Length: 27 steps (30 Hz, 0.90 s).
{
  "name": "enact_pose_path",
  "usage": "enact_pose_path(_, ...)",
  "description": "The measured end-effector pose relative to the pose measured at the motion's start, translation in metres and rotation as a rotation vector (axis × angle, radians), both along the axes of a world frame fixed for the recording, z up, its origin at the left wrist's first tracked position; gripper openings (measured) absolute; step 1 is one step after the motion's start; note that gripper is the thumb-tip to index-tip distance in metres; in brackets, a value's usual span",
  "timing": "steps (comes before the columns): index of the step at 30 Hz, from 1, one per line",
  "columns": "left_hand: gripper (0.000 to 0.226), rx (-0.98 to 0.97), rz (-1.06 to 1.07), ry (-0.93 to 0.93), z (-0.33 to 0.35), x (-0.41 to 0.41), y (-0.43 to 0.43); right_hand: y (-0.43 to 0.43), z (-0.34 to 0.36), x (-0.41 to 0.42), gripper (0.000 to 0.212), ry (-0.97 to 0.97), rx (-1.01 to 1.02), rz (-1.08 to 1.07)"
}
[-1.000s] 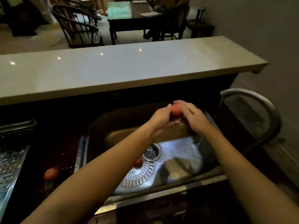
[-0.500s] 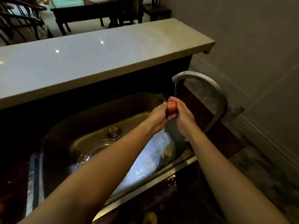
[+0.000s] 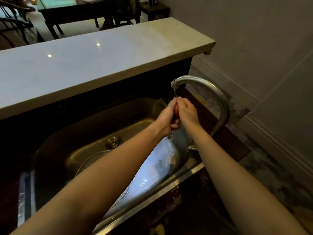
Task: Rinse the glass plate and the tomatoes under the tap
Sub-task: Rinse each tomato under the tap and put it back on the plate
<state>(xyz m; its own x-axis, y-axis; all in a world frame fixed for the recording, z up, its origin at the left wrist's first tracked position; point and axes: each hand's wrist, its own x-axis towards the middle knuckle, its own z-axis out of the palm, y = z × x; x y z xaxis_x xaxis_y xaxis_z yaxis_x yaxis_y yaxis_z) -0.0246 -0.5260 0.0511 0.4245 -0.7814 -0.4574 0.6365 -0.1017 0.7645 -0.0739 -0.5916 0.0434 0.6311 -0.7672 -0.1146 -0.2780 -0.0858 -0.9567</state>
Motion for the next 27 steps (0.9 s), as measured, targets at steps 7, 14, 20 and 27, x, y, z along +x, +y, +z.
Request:
enact_pose_path(7,0.038,0.04,0.133,0.033,0.018,-0.001,-0.015,0.001,-0.004,0.005,0.019,0.003,-0.116,0.06)
enact_pose_path(14,0.031,0.049,0.118,-0.051,0.018,0.008,-0.013,0.0,0.008,0.007,0.028,0.033,0.034,0.098)
enact_pose_path(20,0.022,0.076,-0.019,-0.093,0.022,-0.005,-0.017,-0.017,0.01,0.001,0.037,-0.02,0.191,-0.153)
enact_pose_path(27,0.037,0.109,0.063,-0.099,0.026,0.014,-0.016,-0.002,0.016,0.005,0.027,0.021,0.014,0.11)
